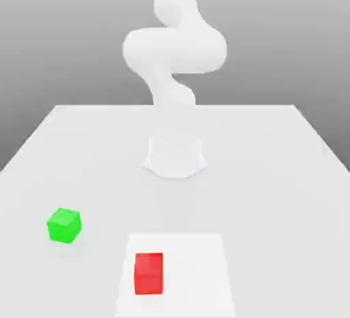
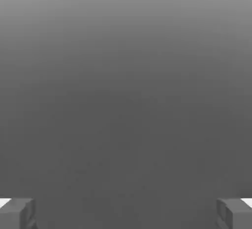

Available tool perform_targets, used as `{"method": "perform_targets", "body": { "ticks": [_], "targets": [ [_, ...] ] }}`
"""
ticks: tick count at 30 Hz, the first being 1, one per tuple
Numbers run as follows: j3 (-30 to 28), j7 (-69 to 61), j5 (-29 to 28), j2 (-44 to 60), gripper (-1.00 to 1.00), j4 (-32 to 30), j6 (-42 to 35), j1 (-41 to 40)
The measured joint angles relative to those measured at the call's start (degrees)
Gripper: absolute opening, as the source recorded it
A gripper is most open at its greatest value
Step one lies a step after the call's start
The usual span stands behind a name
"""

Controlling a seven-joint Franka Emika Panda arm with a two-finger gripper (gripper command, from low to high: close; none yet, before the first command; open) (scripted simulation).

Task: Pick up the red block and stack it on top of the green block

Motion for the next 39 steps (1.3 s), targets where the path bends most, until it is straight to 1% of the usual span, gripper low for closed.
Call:
{"method": "perform_targets", "body": {
  "ticks": [10,21,23,27,28,35,39],
  "targets": [
    [-3.0,-4.3,1.2,21.1,0.00,-7.3,10.0,0.7],
    [-4.3,-8.4,1.7,44.0,0.00,-15.1,20.8,-0.6],
    [-4.3,-8.9,1.8,48.1,0.00,-15.8,23.3,-0.9],
    [-2.9,-10.3,3.4,56.4,0.00,-14.9,30.0,-1.9],
    [-2.5,-10.6,3.8,58.2,-1.00,-14.7,31.6,-2.3],
    [-2.3,-10.5,3.7,58.5,-1.00,-14.6,31.8,-2.4],
    [-3.3,-9.3,2.1,51.6,-1.00,-15.7,26.0,-1.7]
  ]
}}
